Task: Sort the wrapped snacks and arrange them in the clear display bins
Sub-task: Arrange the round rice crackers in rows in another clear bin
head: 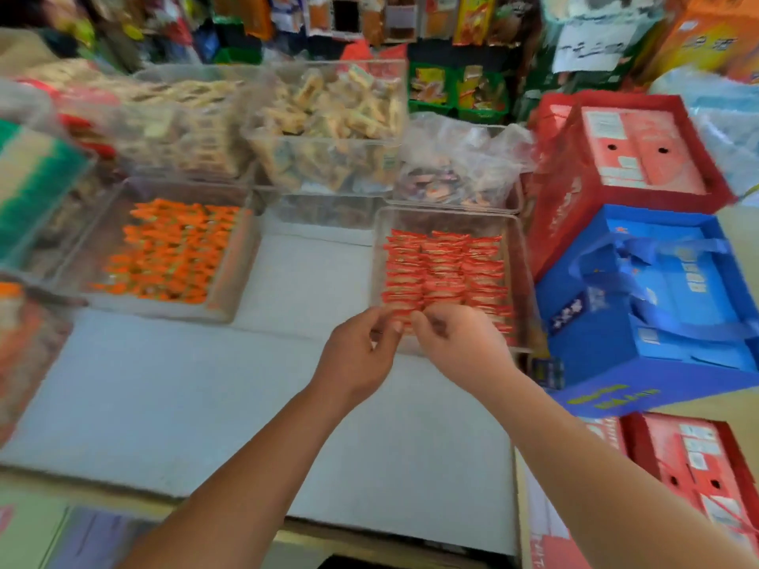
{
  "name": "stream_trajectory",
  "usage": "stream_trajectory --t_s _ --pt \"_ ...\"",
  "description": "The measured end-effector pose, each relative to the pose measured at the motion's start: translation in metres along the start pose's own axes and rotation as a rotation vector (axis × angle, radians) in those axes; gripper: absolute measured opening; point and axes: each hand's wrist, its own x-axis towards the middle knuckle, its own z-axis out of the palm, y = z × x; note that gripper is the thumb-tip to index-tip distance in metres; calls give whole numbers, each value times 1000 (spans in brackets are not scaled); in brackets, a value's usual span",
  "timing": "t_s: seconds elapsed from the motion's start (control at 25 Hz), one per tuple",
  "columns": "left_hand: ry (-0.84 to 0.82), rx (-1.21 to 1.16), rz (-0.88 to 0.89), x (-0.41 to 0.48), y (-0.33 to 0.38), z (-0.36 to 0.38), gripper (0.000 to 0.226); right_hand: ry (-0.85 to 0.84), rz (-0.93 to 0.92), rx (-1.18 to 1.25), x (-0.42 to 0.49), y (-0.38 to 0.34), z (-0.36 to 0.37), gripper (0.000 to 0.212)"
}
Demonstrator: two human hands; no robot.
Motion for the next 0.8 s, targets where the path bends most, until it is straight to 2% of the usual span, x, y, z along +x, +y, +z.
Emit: stream_trajectory --t_s 0.16,0.44,0.56,0.68,0.8 --pt "149 -4 -197 -44 -42 -45 38 -99 -92 60 -15 -40 48 38" --pt "208 126 -254 -43 -136 -156 47 -234 -69 61 11 -132 130 32" --pt "183 196 -225 -8 -173 -214 49 -236 -7 155 42 -183 178 25" --pt "99 255 -187 22 -208 -262 47 -210 90 203 71 -218 220 35" --pt "66 316 -141 48 -237 -299 44 -159 68 111 99 -238 246 39"
